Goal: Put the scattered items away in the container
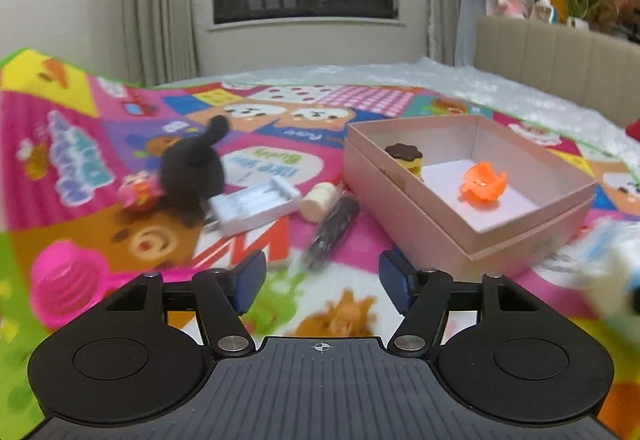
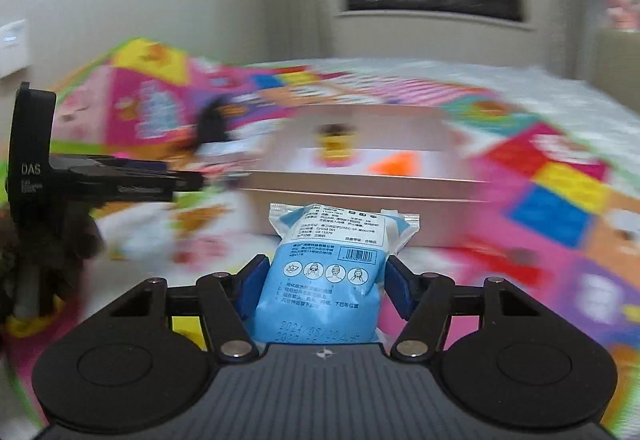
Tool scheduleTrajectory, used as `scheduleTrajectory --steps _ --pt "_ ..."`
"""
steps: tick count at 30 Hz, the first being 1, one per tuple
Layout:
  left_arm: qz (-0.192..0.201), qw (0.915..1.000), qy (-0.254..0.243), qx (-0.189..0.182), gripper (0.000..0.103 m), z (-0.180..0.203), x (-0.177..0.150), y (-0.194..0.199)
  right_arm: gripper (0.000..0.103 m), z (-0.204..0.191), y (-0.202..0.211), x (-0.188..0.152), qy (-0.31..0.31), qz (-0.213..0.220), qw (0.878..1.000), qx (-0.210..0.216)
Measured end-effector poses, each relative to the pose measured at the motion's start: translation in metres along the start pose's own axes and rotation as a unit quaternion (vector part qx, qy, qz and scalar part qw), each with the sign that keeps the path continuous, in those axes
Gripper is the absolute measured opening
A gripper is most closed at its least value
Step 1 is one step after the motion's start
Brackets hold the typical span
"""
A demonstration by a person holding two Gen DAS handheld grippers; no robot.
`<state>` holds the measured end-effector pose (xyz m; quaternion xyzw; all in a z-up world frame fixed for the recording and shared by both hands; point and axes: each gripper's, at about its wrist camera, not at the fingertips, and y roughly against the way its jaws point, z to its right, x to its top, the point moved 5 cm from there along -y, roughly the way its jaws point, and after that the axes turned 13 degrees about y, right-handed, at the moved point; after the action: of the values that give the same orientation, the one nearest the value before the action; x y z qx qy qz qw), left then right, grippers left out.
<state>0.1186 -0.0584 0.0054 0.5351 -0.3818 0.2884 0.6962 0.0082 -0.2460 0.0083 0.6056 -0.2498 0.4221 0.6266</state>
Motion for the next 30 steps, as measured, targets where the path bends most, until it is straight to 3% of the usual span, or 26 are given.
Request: scheduleTrajectory --steps 2,4,6,8,10,13,18,20,22,25,27,29,30 --pt "-0.004 0.9998 -0.008 0.016 0.068 0.003 0.002 -0.021 0.064 0.016 -0.001 -0.012 -0.015 -0.008 1.000 -0.021" --pt "-0.015 0.9994 -0.004 0.032 0.064 0.002 0.004 -0.040 0.072 0.028 -0.004 -0.021 -0.044 -0.012 0.999 -0.029" --pt "-0.025 0.9991 0.003 0.035 0.054 -0.001 0.006 -0.050 0.075 0.032 -0.008 -0.026 -0.067 -0.008 0.997 -0.029" --pt "-0.033 0.9989 0.002 0.033 0.037 0.000 0.006 -0.053 0.078 0.032 -0.011 -0.029 -0.074 -0.006 0.997 -0.026" --pt "-0.036 0.9989 -0.007 0.030 0.030 0.001 0.006 -0.051 0.078 0.028 -0.016 -0.031 -0.076 -0.007 0.997 -0.019" --pt "-0.044 0.9987 -0.020 0.019 0.023 0.002 0.000 -0.037 0.079 0.018 -0.020 -0.031 -0.063 -0.007 0.998 -0.010" --pt "-0.049 0.9988 -0.007 -0.006 0.022 -0.005 -0.025 0.013 0.078 -0.001 -0.032 -0.021 -0.021 -0.011 1.000 0.007" --pt "-0.051 0.9986 0.006 -0.015 0.022 -0.009 -0.034 0.033 0.069 -0.008 -0.048 -0.013 -0.004 -0.028 0.999 0.015" --pt "-0.052 0.9981 0.022 -0.024 0.023 -0.012 -0.042 0.052 0.065 -0.014 -0.065 -0.003 0.004 -0.043 0.999 0.029" --pt "-0.050 0.9972 0.046 -0.033 0.029 -0.016 -0.051 0.072 0.064 -0.027 -0.085 0.013 0.010 -0.046 0.998 0.045" --pt "-0.048 0.9963 0.061 -0.036 0.051 -0.018 -0.055 0.080 0.064 -0.036 -0.096 0.021 0.013 -0.044 0.998 0.052" --pt "-0.042 0.9954 0.078 -0.036 0.092 -0.021 -0.058 0.085 0.064 -0.046 -0.104 0.026 0.027 -0.038 0.998 0.053" --pt "-0.036 0.9948 0.089 -0.034 0.098 -0.022 -0.058 0.087 0.064 -0.050 -0.108 0.027 0.033 -0.036 0.998 0.049"
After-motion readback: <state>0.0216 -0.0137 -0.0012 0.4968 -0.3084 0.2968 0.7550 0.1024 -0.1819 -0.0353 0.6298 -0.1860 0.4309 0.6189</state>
